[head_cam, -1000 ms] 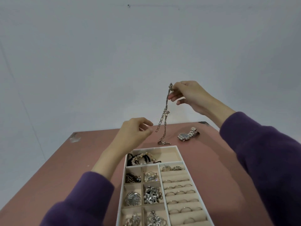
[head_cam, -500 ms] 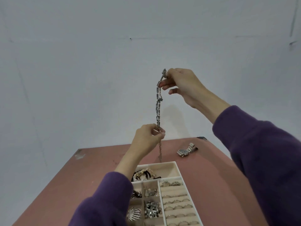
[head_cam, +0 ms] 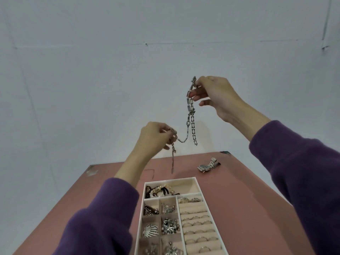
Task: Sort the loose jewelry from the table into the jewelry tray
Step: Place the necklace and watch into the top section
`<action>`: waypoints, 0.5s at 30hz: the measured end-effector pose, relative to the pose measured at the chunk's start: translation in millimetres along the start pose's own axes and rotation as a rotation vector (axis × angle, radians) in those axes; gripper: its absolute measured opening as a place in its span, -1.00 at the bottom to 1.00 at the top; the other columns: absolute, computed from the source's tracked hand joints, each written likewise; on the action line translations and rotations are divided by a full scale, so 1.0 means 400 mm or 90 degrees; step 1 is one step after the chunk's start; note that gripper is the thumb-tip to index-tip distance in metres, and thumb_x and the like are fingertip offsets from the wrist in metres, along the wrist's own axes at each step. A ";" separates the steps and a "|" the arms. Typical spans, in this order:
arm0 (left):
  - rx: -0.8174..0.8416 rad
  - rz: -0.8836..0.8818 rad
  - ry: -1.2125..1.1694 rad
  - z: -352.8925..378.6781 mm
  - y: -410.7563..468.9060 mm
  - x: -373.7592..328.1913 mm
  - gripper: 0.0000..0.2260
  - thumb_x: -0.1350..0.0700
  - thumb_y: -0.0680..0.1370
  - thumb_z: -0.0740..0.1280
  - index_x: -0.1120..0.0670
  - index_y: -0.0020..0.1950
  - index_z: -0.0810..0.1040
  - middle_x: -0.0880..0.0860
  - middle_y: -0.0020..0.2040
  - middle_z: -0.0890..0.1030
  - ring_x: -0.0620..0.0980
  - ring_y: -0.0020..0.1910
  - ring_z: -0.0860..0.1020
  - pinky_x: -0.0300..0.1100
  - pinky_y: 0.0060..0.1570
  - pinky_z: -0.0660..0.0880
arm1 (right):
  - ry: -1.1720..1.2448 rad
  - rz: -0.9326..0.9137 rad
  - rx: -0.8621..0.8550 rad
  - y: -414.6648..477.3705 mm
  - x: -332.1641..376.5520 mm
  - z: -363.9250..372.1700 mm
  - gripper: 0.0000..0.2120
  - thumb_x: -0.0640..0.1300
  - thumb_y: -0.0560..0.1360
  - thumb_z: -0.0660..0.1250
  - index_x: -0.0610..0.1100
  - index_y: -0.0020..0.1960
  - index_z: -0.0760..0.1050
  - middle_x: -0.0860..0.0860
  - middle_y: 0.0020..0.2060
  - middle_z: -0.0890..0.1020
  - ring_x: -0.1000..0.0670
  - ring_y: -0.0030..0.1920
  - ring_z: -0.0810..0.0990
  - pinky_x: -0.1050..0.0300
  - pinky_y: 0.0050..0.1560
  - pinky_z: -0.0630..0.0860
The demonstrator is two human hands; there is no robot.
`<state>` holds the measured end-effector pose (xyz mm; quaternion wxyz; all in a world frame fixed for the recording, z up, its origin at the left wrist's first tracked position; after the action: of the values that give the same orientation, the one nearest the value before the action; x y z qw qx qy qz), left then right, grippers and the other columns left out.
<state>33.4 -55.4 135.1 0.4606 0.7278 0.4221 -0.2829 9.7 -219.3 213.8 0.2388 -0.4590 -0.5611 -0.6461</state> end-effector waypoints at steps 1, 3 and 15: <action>-0.003 -0.002 -0.004 -0.005 0.001 -0.009 -0.89 0.24 0.53 0.29 0.21 -0.07 0.62 0.09 -0.29 0.61 -0.10 -0.38 0.54 -0.38 -0.44 0.52 | -0.007 0.010 0.006 -0.009 -0.011 -0.003 -0.85 -0.19 0.50 0.19 -0.12 -0.23 0.45 -0.06 -0.35 0.63 0.03 -0.39 0.53 0.25 -0.40 0.41; 0.000 -0.009 0.008 -0.007 0.000 -0.020 -0.88 0.28 0.51 0.28 0.23 -0.08 0.62 0.11 -0.30 0.60 -0.08 -0.39 0.54 -0.35 -0.43 0.55 | -0.022 0.030 0.026 -0.026 -0.032 -0.007 -0.87 -0.20 0.50 0.19 -0.13 -0.21 0.45 -0.08 -0.34 0.64 0.02 -0.39 0.53 0.23 -0.38 0.41; 0.077 -0.100 0.074 0.050 -0.032 0.097 -0.85 0.36 0.48 0.30 0.18 -0.22 0.59 0.14 -0.32 0.62 -0.09 -0.46 0.58 -0.34 -0.32 0.59 | -0.086 0.093 0.134 -0.094 -0.125 0.023 -0.88 -0.20 0.52 0.21 -0.16 -0.17 0.47 -0.06 -0.35 0.67 0.01 -0.35 0.53 0.19 -0.32 0.43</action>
<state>40.5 -57.1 90.2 0.3671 0.7339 0.4862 -0.3004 4.9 -211.5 151.4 0.2936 -0.5134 -0.6060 -0.5319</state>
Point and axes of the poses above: each hand's wrist, its own y-axis towards the middle knuckle, its own z-axis out of the palm, x = y × z, the point moved 2 cm from there along y, towards the middle knuckle
